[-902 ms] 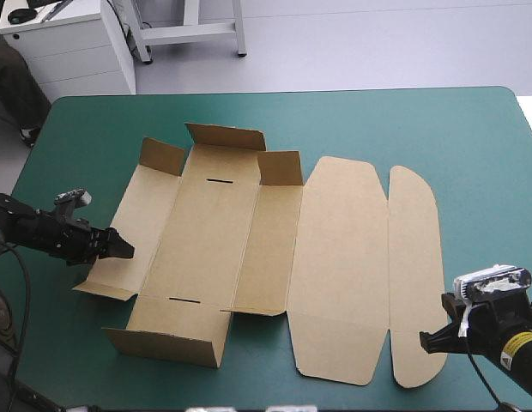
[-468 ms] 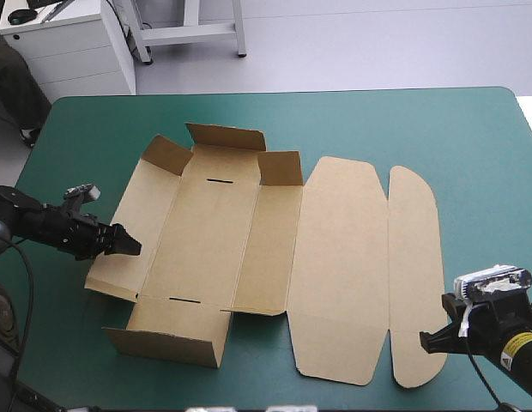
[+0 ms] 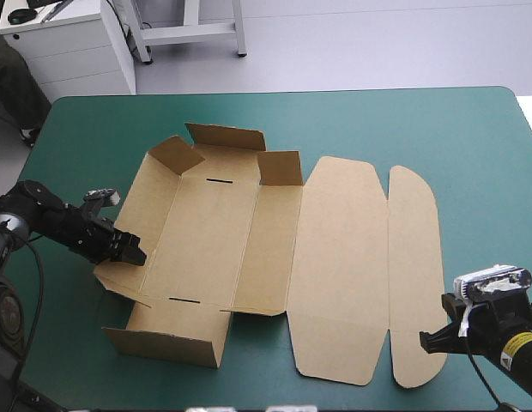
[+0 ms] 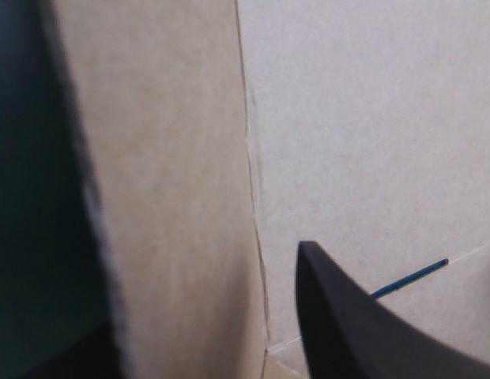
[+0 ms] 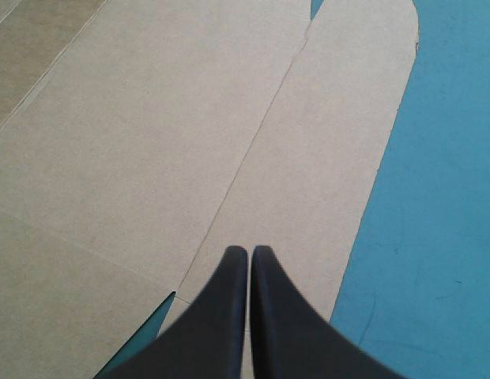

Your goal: Fold the box

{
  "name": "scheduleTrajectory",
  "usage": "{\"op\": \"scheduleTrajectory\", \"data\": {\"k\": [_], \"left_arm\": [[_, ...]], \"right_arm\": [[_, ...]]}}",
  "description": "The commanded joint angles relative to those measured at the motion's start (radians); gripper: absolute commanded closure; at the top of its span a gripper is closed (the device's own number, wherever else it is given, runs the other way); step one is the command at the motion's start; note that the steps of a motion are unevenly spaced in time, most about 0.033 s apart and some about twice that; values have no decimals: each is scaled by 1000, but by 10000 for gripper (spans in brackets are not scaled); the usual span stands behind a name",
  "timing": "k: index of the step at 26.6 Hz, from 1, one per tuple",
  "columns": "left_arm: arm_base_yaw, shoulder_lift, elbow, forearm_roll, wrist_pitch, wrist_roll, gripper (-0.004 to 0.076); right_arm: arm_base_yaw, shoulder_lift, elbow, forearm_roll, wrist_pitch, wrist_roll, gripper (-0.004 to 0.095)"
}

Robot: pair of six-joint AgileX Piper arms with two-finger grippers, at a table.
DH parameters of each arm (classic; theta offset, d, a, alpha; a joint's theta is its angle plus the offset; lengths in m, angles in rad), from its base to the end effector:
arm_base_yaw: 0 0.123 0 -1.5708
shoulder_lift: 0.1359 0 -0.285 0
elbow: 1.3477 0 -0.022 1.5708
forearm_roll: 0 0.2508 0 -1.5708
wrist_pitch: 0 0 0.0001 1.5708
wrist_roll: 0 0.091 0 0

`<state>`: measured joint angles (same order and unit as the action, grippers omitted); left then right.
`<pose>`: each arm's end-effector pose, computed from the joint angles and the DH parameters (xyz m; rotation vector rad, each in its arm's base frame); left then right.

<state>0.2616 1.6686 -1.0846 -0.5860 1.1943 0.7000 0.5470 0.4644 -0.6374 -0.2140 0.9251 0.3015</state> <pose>0.2948 0.0305 0.2221 0.2665 2.8865 -0.7783 0.0701 0.0246 0.3152 -0.3224 2.1979 0.2076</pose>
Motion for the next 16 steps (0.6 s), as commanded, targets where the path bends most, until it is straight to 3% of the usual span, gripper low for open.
{"op": "scheduleTrajectory", "data": {"k": [1, 2, 12, 16], "left_arm": [[-9, -46, -26, -34, 97, -12, 673], [-9, -46, -26, -34, 97, -12, 736], [-22, -46, -54, -60, 97, -47, 734], [-179, -46, -211, 209, 97, -189, 734]], "right_arm": [[-5, 7, -24, -15, -53, 6, 909], [-5, 7, -24, -15, -53, 6, 909], [-5, 7, -24, -15, -44, 9, 909], [-5, 7, -24, -15, -17, 9, 909]]}}
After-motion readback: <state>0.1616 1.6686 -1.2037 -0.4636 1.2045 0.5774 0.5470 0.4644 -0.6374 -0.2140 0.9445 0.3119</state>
